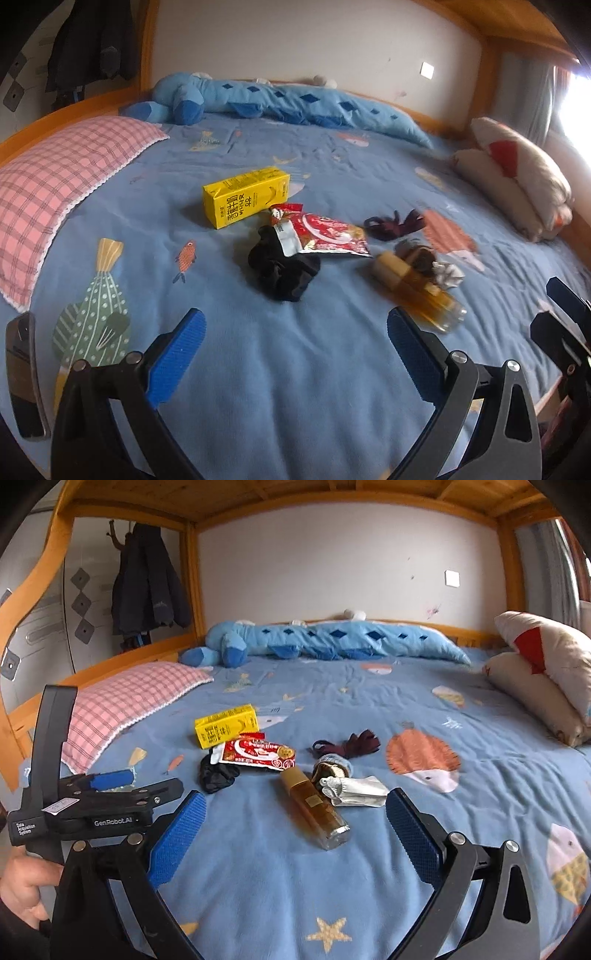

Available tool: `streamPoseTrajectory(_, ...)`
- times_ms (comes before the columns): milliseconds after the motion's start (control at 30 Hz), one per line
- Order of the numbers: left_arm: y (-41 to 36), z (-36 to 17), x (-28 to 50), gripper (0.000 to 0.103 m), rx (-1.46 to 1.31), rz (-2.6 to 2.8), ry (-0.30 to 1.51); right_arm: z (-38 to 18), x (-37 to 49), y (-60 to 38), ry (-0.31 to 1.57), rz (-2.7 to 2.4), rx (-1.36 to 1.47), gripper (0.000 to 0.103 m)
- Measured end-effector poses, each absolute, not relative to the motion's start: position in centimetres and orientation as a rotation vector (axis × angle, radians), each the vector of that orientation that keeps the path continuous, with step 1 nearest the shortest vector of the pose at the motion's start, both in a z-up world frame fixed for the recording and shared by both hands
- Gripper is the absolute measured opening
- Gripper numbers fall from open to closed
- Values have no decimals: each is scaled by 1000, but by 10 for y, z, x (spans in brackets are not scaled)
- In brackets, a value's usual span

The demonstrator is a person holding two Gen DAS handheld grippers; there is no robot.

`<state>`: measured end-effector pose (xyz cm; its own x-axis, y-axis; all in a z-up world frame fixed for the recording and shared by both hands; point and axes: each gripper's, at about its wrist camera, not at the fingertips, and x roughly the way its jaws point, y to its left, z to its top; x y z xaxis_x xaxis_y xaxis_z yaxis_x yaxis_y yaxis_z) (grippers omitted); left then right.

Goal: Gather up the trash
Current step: 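Grasp the black cloth with the left tool while the right tool grasps the amber glass bottle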

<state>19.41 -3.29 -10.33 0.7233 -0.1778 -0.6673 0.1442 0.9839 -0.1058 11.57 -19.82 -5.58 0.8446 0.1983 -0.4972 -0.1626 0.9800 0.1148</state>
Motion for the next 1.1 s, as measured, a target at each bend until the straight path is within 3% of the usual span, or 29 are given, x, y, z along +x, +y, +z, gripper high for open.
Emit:
streamPoseTrajectory(433,-48,-148,283,94,-19,-161,849,-90,168,-206,634,195,114,95)
streamPoseTrajectory(633,-47,-166,303,72,-48,-143,885,-99,177,-206,680,208,97,94)
streamPoseTrajectory(767,-42,-165,301,42,-68,-157,882,-103,183,-208,701,223,89,94)
streamPoseTrajectory(833,-38,-164,298,32,-86,-179,893,-105,186,-210,714,239,88,93)
streamPoseTrajectory(967,-31,-160,284,29,-98,-211,903,-108,193,-214,732,282,73,88)
streamPoseTrajectory(1100,-22,-153,261,29,-129,-249,905,-115,199,-215,767,311,38,73)
